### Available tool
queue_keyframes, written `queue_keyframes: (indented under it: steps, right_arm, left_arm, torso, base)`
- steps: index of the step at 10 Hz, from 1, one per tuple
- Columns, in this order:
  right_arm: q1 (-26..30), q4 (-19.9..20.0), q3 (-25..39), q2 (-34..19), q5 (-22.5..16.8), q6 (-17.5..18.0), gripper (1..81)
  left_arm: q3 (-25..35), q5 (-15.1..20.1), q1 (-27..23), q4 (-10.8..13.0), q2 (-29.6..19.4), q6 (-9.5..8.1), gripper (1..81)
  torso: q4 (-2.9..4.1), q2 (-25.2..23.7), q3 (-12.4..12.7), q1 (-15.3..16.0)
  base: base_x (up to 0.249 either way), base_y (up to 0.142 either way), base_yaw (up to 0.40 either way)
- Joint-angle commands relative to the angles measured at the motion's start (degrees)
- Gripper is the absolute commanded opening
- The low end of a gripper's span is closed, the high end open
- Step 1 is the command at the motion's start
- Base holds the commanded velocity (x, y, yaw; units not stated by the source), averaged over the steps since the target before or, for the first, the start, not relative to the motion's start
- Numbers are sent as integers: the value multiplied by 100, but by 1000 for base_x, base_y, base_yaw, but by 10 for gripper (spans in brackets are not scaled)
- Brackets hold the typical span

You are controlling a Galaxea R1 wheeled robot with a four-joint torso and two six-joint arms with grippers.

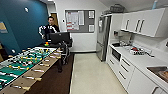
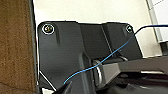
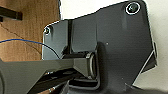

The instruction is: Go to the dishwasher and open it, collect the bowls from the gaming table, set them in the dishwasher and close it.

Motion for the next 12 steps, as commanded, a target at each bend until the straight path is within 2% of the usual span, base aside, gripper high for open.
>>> queue_keyframes:
  steps: [1, 12]
  right_arm:
    - [270, -70, 84, -57, -315, -19, 811]
    - [244, -79, -13, 31, -315, -19, 811]
  left_arm:
    - [-26, 282, -203, 84, -57, 2, 811]
    - [-123, 282, -203, 93, 13, 2, 811]
  torso:
    - [0, 0, 0, 0]
    - [0, 0, 0, -2]
  base:
    - [0, 0, 369]
    - [0, 0, 369]
